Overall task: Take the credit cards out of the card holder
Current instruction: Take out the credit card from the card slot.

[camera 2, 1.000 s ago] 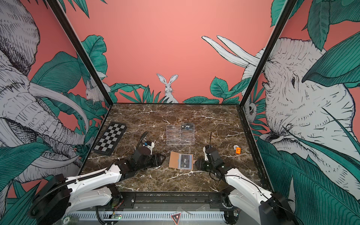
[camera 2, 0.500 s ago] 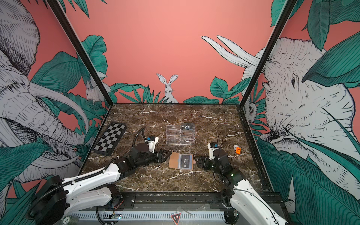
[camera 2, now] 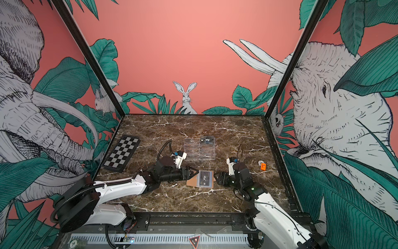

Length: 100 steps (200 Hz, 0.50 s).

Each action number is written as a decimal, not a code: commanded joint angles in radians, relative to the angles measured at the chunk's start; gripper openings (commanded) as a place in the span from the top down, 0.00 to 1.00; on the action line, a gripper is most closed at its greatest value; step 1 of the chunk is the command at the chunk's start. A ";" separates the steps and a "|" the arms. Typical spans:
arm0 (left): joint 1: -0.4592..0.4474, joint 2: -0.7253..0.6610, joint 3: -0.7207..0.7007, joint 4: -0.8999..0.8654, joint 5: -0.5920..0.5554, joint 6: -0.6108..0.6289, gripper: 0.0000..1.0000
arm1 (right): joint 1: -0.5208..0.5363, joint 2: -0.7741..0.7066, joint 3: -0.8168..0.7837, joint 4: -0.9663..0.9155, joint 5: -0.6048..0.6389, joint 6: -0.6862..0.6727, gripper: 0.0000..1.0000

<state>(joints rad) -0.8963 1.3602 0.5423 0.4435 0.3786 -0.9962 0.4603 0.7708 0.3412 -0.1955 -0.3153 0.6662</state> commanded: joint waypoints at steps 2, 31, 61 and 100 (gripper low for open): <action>-0.003 0.040 0.021 0.096 0.036 -0.038 0.39 | -0.006 0.042 -0.006 0.108 -0.042 0.031 0.36; -0.003 0.118 0.027 0.179 0.082 -0.079 0.38 | -0.007 0.119 0.002 0.163 -0.076 0.044 0.47; -0.003 0.190 0.031 0.222 0.100 -0.116 0.45 | -0.008 0.205 0.007 0.224 -0.103 0.061 0.57; -0.003 0.233 0.003 0.264 0.084 -0.137 0.49 | -0.008 0.290 0.016 0.273 -0.132 0.067 0.73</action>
<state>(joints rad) -0.8963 1.5871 0.5556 0.6361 0.4564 -1.1080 0.4553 1.0264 0.3412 0.0006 -0.4183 0.7265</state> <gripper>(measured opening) 0.513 0.296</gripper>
